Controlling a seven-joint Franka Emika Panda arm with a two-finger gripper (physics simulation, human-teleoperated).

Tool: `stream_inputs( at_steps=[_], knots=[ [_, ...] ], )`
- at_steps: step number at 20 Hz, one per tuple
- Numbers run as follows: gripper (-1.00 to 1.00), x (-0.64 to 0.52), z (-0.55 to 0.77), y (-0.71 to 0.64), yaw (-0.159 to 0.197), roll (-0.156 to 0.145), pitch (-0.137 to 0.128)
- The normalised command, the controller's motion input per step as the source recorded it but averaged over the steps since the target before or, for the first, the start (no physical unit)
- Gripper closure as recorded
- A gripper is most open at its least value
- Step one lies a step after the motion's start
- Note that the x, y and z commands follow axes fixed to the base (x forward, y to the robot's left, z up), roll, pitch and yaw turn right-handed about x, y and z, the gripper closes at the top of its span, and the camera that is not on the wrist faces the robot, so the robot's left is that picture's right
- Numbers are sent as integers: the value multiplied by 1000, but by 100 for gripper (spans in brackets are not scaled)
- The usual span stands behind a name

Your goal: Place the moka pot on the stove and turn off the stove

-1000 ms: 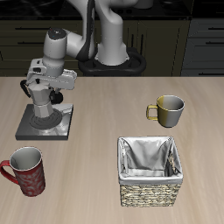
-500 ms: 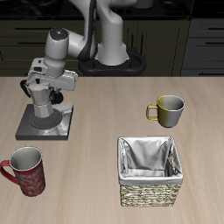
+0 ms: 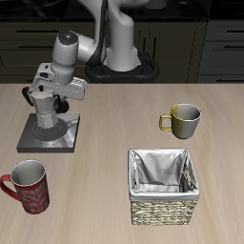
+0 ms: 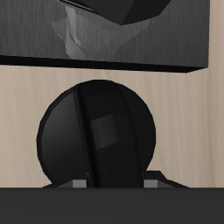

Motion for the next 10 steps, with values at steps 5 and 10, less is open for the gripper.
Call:
stream_inputs(
  at_steps=[5, 10],
  knots=[
    [100, 48, 70, -34, -50, -4, -2],
    [100, 60, 26, -53, -39, -12, 4]
  ],
)
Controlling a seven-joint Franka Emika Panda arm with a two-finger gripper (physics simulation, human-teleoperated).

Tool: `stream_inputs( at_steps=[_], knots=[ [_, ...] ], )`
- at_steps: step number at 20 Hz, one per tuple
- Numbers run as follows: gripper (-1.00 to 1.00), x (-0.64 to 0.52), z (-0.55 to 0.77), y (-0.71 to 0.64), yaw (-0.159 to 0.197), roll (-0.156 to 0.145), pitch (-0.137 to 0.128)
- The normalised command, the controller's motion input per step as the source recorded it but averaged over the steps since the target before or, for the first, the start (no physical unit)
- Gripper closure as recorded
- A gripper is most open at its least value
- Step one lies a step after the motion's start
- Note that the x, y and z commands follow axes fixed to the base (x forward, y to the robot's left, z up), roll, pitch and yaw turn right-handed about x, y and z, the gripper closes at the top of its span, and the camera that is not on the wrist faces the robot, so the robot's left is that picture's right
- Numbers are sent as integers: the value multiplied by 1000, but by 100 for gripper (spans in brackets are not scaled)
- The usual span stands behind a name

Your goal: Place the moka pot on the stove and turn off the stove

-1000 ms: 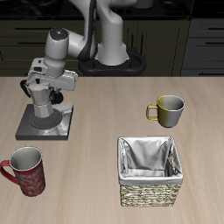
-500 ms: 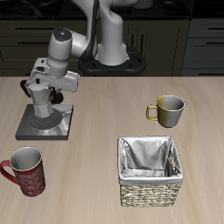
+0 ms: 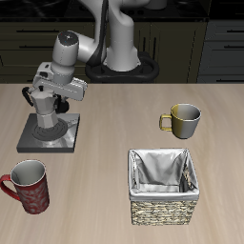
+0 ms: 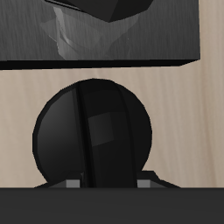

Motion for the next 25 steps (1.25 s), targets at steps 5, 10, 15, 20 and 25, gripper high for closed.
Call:
stream_inputs(
  at_steps=[5, 10, 15, 20, 25],
  knots=[
    [100, 55, -5, -6, -28, 2, 1],
    [100, 45, 19, -10, -26, 5, 1],
    [100, 51, 48, -24, -29, 6, -3],
    [100, 56, 14, 11, -36, 9, 1],
    [100, 68, 70, 31, -44, 10, -6]
  ],
)
